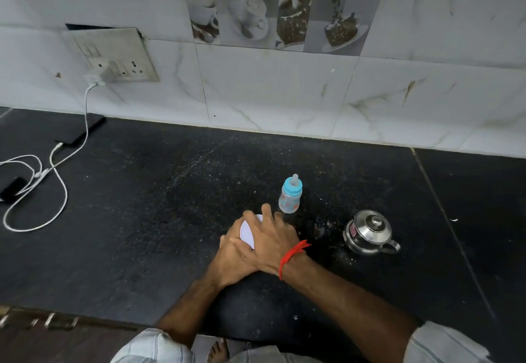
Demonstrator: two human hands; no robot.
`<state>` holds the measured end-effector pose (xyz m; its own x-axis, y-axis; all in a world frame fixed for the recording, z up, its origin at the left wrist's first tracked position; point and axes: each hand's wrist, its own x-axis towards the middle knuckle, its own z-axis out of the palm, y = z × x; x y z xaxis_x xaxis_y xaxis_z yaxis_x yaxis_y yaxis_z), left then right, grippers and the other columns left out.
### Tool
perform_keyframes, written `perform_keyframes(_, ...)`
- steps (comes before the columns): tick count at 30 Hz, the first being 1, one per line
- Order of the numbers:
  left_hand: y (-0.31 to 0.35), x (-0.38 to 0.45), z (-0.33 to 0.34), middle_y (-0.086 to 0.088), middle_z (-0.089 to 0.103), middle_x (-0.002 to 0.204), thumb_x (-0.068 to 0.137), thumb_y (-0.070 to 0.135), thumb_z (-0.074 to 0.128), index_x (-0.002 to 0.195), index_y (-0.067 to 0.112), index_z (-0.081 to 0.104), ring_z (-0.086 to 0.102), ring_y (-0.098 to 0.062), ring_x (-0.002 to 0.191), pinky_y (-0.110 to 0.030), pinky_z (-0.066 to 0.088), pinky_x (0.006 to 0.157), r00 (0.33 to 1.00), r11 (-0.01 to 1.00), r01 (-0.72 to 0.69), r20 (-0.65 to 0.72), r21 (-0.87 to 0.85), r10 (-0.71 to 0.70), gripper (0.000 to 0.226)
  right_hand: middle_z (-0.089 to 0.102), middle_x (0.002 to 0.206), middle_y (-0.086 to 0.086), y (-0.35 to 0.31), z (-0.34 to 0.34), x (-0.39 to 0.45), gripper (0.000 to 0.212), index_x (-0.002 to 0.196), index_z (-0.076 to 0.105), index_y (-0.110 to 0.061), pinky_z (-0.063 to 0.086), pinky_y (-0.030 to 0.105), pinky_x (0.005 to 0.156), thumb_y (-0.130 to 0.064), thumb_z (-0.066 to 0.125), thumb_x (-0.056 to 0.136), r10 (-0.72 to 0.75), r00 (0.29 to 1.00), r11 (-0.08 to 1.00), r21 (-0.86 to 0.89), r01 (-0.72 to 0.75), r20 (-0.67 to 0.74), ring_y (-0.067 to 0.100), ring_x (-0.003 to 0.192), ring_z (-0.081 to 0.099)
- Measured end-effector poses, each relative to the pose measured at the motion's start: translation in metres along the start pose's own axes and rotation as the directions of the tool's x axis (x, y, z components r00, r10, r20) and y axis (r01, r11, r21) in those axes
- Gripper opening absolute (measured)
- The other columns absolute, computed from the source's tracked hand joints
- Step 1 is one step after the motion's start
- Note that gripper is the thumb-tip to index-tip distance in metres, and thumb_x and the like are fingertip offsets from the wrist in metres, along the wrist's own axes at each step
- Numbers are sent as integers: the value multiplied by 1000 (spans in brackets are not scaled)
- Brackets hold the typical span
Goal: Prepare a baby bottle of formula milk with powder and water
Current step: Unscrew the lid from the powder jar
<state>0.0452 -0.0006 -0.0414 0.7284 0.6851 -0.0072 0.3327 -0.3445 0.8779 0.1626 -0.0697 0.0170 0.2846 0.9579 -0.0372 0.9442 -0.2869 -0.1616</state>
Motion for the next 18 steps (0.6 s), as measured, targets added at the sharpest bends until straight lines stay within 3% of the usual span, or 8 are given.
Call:
perform_keyframes(3,1,0,1,19,58,137,63,59,90,130,75,36,60,-11,128,-54,45,111,1000,1000,28,-2,-7,-28,87,51,110,9,-3,14,4,58,109,53,-20,48,38,57,-73,43,86,3,985,998,-67,-15,-170,29,81,61)
perform_keyframes(7,1,4,-3,15,65,125,61,56,92,121,75,40,65,-9,117,-51,51,105,1000,1000,3,12,30,-3,83,57,101,5,7,19,10,54,96,60,-17,50,35,51,-68,48,84,-106,949,994,-63,91,-298,25,68,62)
perform_keyframes(12,0,5,2,17,66,119,58,57,87,117,69,46,66,-7,113,-42,53,102,1000,999,6,-16,39,-6,72,61,94,2,19,19,18,51,92,65,-16,49,37,53,-65,56,85,-226,910,972,-21,233,-347,23,66,62)
perform_keyframes(16,-8,5,5,15,67,120,57,55,85,121,47,50,63,7,112,-13,52,91,1000,999,27,-13,44,-26,74,63,95,1,29,18,23,51,95,68,-15,49,38,54,-65,59,85,-319,887,939,14,344,-334,22,67,62)
perform_keyframes(18,-10,8,4,15,68,120,58,54,86,124,42,51,63,6,113,-11,52,90,999,998,36,-9,46,-36,75,64,97,1,30,16,25,52,97,68,-16,49,36,56,-65,59,85,-345,885,931,3,364,-311,21,69,63)
